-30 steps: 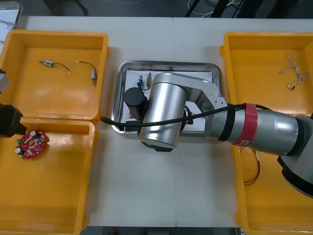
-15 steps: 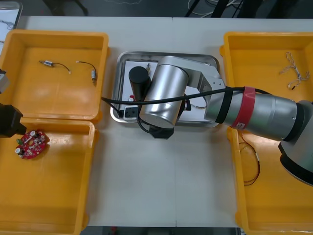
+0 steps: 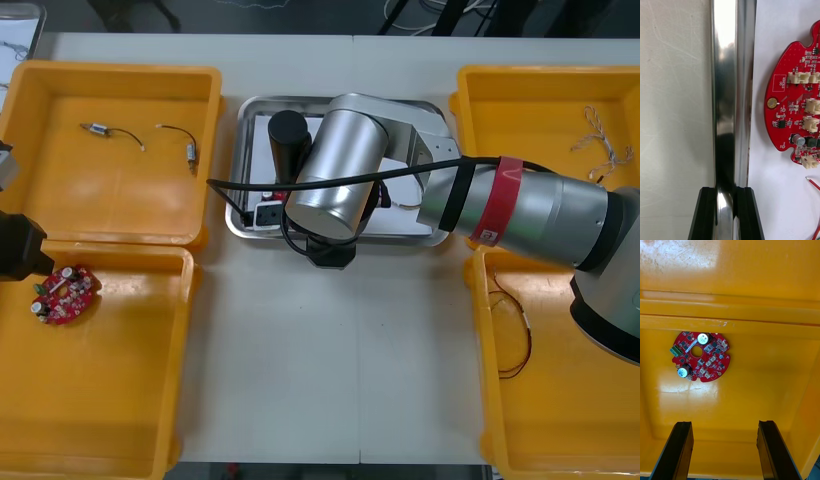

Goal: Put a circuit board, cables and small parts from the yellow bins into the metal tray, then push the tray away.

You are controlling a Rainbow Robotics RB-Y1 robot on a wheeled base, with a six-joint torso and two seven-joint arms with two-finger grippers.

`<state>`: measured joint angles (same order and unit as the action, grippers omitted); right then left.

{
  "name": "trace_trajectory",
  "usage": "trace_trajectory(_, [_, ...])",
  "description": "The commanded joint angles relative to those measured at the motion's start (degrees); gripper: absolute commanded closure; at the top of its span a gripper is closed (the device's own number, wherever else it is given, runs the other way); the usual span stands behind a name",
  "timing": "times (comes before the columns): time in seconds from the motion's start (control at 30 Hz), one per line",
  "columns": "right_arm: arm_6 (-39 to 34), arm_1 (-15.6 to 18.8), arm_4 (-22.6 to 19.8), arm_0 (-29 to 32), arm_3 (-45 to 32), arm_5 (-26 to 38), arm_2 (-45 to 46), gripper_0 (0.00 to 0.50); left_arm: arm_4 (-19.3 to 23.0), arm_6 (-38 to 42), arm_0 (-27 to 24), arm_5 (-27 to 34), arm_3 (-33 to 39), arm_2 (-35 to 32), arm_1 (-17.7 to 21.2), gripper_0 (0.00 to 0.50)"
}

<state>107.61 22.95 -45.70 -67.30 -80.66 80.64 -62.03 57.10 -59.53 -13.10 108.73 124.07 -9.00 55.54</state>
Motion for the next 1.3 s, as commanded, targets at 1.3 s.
trace_trajectory(1.3, [12.0, -2.6, -3.5, -10.2, 16.0, -13.0, 1.7, 0.500, -0.4, -3.3, 1.1, -0.4, 1.6, -1.9, 0.3, 0.000])
